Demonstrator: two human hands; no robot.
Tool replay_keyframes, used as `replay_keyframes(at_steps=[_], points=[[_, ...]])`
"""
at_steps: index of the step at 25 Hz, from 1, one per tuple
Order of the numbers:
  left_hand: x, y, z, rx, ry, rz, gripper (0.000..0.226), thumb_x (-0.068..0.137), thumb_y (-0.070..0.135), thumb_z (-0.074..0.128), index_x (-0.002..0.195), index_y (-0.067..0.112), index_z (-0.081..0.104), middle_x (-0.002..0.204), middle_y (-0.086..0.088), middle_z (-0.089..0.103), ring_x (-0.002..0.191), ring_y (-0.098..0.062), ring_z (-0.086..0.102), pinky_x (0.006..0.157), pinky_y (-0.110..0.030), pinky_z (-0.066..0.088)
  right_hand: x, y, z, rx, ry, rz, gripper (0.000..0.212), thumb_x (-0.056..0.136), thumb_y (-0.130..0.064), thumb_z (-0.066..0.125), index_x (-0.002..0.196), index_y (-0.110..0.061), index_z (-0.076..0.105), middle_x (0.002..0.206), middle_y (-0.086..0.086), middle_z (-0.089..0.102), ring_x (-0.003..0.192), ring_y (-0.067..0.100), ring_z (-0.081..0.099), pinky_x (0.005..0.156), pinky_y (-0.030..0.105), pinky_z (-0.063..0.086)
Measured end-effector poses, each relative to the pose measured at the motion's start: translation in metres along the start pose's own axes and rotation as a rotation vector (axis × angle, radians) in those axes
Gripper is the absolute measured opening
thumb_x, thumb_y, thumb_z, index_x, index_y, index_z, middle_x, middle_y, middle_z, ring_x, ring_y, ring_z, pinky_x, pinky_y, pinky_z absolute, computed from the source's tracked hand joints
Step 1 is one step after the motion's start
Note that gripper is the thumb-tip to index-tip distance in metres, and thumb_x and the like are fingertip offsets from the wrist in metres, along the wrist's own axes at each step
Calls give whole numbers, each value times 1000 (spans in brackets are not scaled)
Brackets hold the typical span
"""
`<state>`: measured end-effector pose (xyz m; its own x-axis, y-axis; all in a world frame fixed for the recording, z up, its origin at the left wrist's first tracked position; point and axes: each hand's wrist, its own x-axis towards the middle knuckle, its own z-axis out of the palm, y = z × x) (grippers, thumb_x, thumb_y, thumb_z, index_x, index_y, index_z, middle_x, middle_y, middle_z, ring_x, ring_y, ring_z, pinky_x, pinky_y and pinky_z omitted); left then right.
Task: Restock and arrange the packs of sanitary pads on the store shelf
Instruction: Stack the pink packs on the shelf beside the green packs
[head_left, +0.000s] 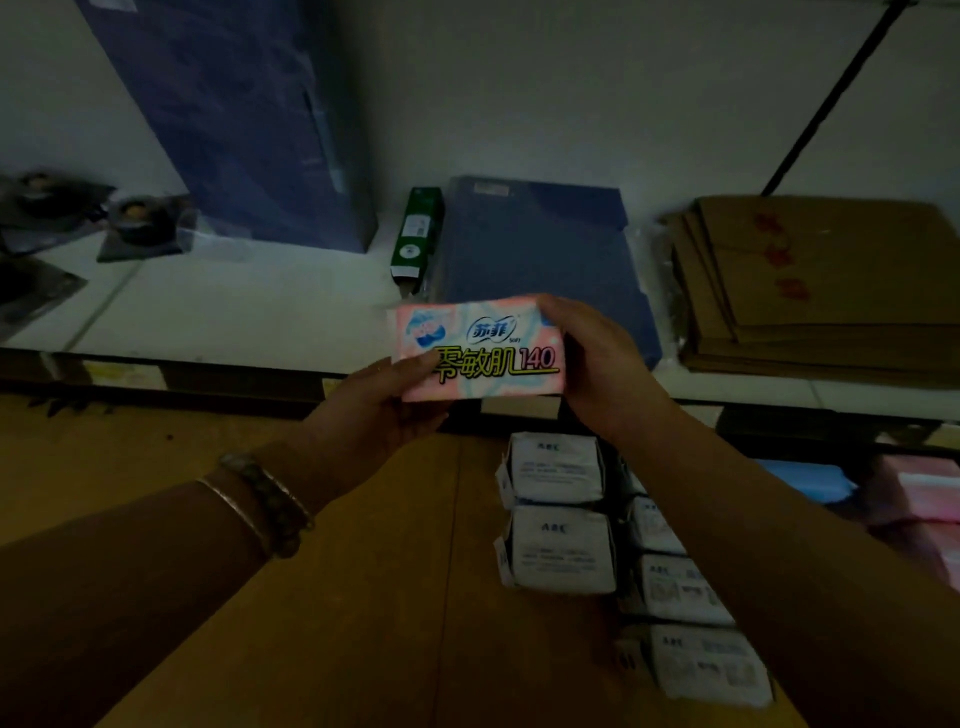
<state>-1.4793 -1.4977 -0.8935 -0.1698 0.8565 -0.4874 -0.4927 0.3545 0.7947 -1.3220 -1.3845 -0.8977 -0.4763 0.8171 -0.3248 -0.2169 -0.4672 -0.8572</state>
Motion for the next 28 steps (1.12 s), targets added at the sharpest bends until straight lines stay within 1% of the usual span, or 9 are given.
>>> replay_keyframes(at_steps=[4, 8, 11, 13, 15, 18, 23, 26, 28], points=[[4, -11, -1, -14, 133, -22, 33, 64, 30, 59, 95, 18, 58, 78, 3, 73, 84, -15, 65, 74, -30, 49, 0, 8, 12, -39, 144, -12, 10, 84, -18, 63, 89, -9, 65, 93, 17, 68, 85, 30, 66, 76, 45, 55], [-30, -15, 3, -66, 230, -110, 32, 66, 31, 59, 94, 16, 59, 80, 1, 73, 81, -14, 67, 76, -31, 49, -30, 11, 30, -87, 213, 64, 16, 88, -20, 57, 89, -5, 64, 86, 16, 69, 74, 26, 68, 63, 37, 56], [-60, -3, 10, -52, 258, -119, 34, 64, 32, 60, 94, 16, 61, 83, -1, 72, 84, -17, 64, 87, -34, 47, -62, 5, 41, -76, 244, 132, 24, 90, -24, 56, 96, -3, 65, 93, 17, 71, 83, 31, 69, 70, 41, 58], [-79, 13, 14, -17, 253, -132, 35, 64, 34, 59, 94, 16, 61, 81, 2, 72, 83, -15, 64, 83, -31, 49, -82, -9, 49, -50, 265, 167, 28, 90, -25, 55, 102, -1, 64, 95, 17, 72, 86, 30, 70, 75, 42, 58], [-100, 30, 23, 7, 229, -158, 35, 65, 35, 58, 95, 17, 61, 82, 2, 72, 81, -12, 65, 76, -27, 51, -106, -29, 58, -53, 267, 186, 25, 91, -26, 53, 99, -5, 65, 94, 14, 72, 87, 28, 70, 77, 41, 58], [-137, 66, 44, 45, 210, -190, 32, 66, 35, 58, 93, 18, 61, 80, 4, 73, 74, -8, 66, 71, -25, 49, -142, -73, 73, -57, 291, 210, 21, 90, -27, 54, 93, -9, 65, 94, 13, 73, 87, 27, 70, 80, 43, 57], [-208, 164, 105, 7, 168, -200, 33, 67, 32, 59, 97, 18, 62, 87, 0, 73, 82, -14, 65, 75, -27, 50, -198, -197, 113, -109, 310, 182, 23, 88, -25, 56, 98, -5, 64, 96, 17, 71, 89, 30, 69, 82, 49, 55], [-253, 235, 149, 20, 137, -144, 31, 69, 32, 59, 95, 17, 63, 85, 0, 73, 80, -12, 68, 74, -25, 51, -236, -285, 140, -162, 258, 142, 27, 90, -26, 53, 102, -3, 62, 94, 16, 71, 85, 29, 69, 71, 42, 59], [-282, 272, 179, 15, 152, -127, 30, 67, 32, 62, 92, 16, 63, 83, -1, 74, 77, -12, 69, 67, -21, 53, -263, -333, 151, -197, 255, 89, 20, 92, -23, 52, 94, -8, 64, 83, 8, 72, 75, 21, 70, 59, 32, 57]])
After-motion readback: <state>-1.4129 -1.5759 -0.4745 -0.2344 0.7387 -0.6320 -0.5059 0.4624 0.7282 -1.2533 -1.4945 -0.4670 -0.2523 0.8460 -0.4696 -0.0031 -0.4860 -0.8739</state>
